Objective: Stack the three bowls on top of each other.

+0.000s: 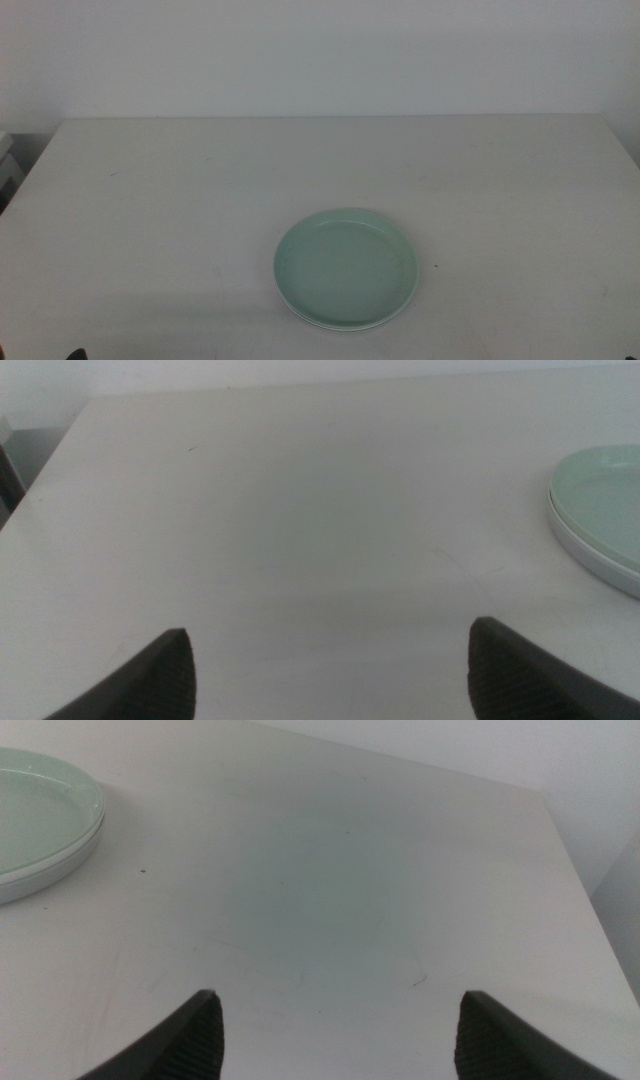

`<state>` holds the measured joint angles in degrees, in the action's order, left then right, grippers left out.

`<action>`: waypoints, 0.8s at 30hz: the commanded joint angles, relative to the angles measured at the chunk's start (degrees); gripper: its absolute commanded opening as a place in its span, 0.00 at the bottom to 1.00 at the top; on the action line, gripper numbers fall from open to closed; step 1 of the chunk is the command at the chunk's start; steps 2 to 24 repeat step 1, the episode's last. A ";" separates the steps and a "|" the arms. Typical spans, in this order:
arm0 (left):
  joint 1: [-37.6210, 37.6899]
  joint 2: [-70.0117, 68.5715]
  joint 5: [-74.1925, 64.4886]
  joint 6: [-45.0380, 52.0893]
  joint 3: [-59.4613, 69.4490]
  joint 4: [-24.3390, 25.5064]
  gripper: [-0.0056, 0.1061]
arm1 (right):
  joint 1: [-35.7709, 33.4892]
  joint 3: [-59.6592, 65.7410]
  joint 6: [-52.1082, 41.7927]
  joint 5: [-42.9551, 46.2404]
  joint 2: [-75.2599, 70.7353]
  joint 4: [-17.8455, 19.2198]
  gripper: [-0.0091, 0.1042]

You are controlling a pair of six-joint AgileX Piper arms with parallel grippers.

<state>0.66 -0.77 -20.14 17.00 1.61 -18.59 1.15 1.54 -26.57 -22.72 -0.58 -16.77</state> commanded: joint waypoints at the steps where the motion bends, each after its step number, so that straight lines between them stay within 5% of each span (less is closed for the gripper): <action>1: -0.01 -0.86 4.08 -0.37 -0.11 -1.18 0.99 | 0.41 -0.29 -0.66 4.41 -1.55 -0.29 0.60; 24: -0.01 -0.86 4.08 -0.37 -0.11 -1.18 0.99 | 0.41 -0.29 -0.66 4.41 -1.55 -0.29 0.60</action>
